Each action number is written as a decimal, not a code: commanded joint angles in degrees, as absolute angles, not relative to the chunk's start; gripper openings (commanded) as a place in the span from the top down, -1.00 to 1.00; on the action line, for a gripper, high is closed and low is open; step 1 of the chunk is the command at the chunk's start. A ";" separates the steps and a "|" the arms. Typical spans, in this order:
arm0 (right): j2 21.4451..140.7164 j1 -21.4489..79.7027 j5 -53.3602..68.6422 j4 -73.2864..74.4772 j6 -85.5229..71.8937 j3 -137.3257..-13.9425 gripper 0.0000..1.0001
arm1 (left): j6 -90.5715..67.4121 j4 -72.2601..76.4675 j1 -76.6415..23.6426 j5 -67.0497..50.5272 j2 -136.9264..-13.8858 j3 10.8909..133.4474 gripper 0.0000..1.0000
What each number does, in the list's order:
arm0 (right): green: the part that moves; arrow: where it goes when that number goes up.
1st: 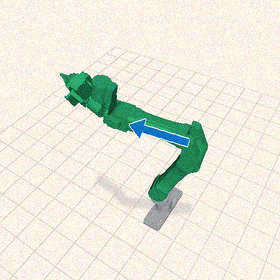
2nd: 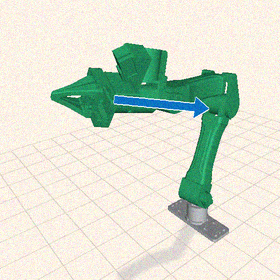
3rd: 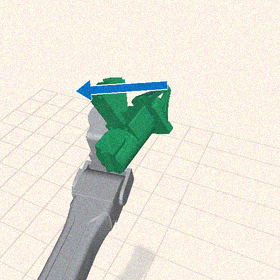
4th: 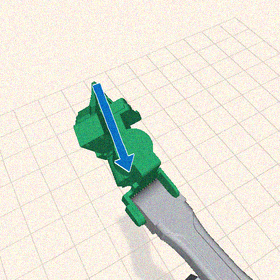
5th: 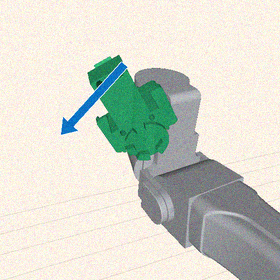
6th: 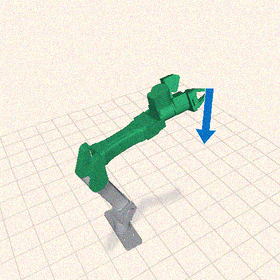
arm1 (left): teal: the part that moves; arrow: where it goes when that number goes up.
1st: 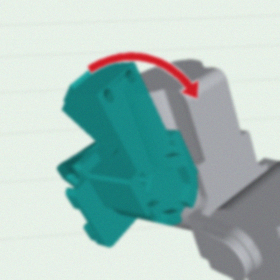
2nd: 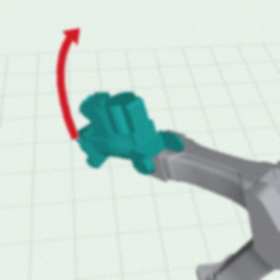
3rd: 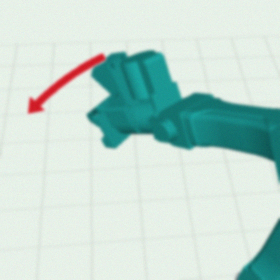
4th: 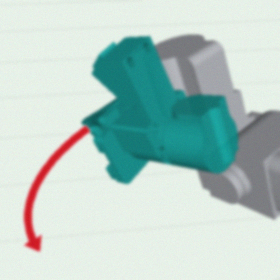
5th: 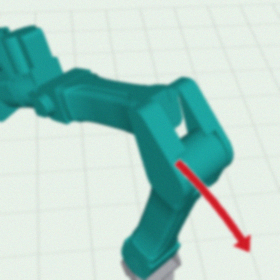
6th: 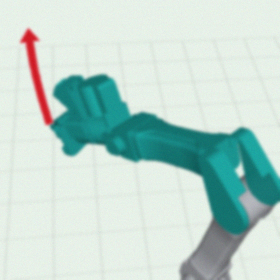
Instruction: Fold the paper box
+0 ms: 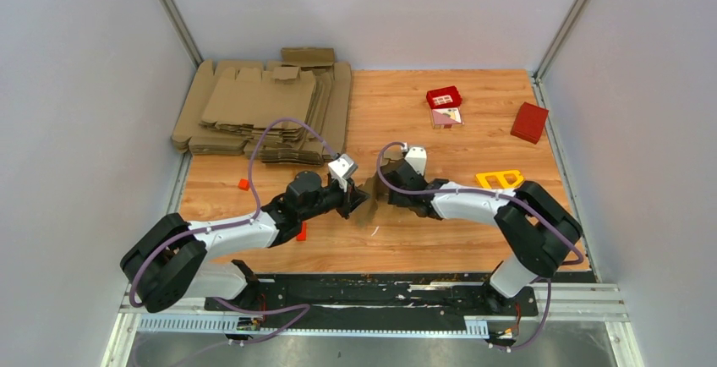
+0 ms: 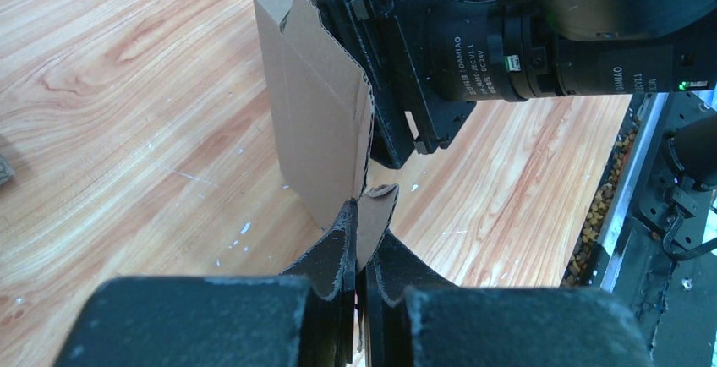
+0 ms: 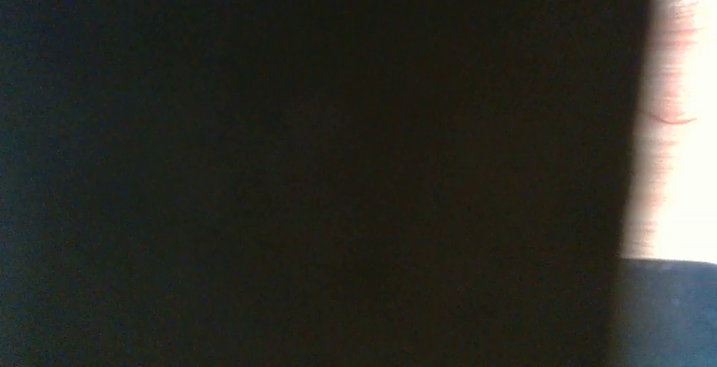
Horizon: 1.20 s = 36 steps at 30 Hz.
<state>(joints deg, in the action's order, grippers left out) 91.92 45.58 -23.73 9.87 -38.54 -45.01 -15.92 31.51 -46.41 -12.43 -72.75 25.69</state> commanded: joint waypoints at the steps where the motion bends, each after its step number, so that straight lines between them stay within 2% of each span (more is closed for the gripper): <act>1: 90.09 45.17 -22.13 8.14 -39.51 -41.93 0.20 | -15.04 31.74 -47.28 -13.66 -71.35 26.74 0.87; 18: 80.84 45.46 -19.13 8.44 -33.05 -38.95 0.06 | -14.50 29.70 -47.26 -11.61 -70.29 27.10 0.84; 26: 78.00 45.44 -18.46 11.76 -30.62 -39.39 -0.17 | -14.43 29.31 -47.29 -11.66 -70.11 27.25 0.82; 28: 77.31 45.44 -18.39 12.49 -29.97 -39.46 -0.26 | -14.33 29.30 -47.24 -11.59 -70.06 27.16 0.82; 34: 70.67 45.35 -16.50 10.56 -26.39 -35.73 -0.88 | -14.15 29.34 -47.27 -11.60 -70.09 27.16 0.83; 36: 68.06 45.35 -15.28 10.33 -24.87 -35.09 -0.95 | -14.07 29.36 -47.28 -11.60 -70.19 27.24 0.83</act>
<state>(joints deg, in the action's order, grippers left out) 73.23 45.45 -17.37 12.12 -28.86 -36.47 -15.46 28.95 -46.85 -11.64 -71.64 25.69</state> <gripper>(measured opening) 0.949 0.088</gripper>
